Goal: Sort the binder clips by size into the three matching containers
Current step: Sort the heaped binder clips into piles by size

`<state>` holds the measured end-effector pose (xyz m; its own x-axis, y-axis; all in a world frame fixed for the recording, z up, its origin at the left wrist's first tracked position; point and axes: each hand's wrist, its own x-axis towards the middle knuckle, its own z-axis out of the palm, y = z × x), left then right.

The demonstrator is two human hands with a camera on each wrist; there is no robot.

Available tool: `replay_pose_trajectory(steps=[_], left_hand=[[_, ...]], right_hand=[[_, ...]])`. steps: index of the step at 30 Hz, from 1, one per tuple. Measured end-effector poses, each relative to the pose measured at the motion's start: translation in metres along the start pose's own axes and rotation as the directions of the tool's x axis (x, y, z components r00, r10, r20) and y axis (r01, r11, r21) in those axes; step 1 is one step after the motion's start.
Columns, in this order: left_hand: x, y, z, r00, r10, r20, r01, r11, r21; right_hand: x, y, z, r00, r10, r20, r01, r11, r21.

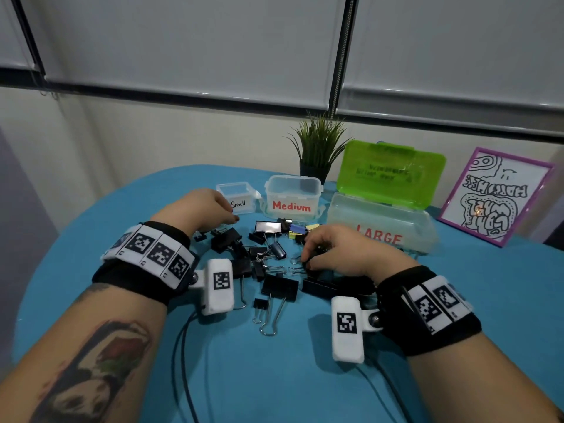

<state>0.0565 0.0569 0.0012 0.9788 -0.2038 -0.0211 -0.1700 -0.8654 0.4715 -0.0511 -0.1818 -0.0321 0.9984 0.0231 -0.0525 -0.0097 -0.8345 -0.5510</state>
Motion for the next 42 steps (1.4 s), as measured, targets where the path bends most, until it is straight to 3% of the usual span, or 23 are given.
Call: replay_pose_trajectory(steps=[2,6,10,15,19,21,27,31,37,42], left_hand=[[-0.006,0.004,-0.003,1.000,-0.002,0.018,0.002,1.000,0.001],[-0.014,0.006,-0.001,0.980,-0.055,0.191,0.031,0.991,0.128],[-0.014,0.006,0.002,0.959,-0.071,0.273,0.052,0.996,0.076],[-0.020,0.017,0.012,0.931,-0.027,0.365,0.030,1.000,-0.004],[-0.027,0.025,0.014,0.909,0.028,0.416,-0.008,0.999,-0.049],[-0.031,0.025,0.010,0.898,0.031,0.439,-0.026,1.000,-0.017],[-0.041,0.026,-0.002,0.891,-0.080,0.447,-0.059,0.955,0.289],[-0.043,0.028,-0.002,0.881,-0.087,0.466,-0.074,0.946,0.317],[-0.029,0.024,0.017,0.872,0.008,0.490,-0.087,0.987,0.138],[-0.021,0.027,0.031,0.873,0.049,0.485,0.008,0.993,-0.115]], right_hand=[[-0.001,0.001,-0.003,0.998,0.049,-0.041,-0.050,0.998,-0.027],[-0.001,0.002,-0.006,0.982,0.101,-0.157,-0.108,0.994,-0.036],[0.002,-0.002,-0.006,0.968,0.037,-0.247,-0.015,0.996,0.090],[-0.008,-0.020,0.005,0.985,-0.171,-0.006,0.169,0.967,0.193],[-0.008,-0.022,0.012,0.962,-0.221,0.160,0.197,0.968,0.157],[-0.005,-0.018,0.010,0.967,-0.204,0.154,0.184,0.973,0.137],[-0.002,-0.003,-0.001,0.989,-0.095,0.115,0.082,0.990,0.115],[0.002,0.001,-0.002,0.996,-0.067,0.058,0.062,0.995,0.079],[0.003,0.003,-0.007,0.995,-0.039,-0.089,0.044,0.997,0.058],[-0.009,-0.019,0.000,0.982,-0.185,0.028,0.172,0.953,0.251]])
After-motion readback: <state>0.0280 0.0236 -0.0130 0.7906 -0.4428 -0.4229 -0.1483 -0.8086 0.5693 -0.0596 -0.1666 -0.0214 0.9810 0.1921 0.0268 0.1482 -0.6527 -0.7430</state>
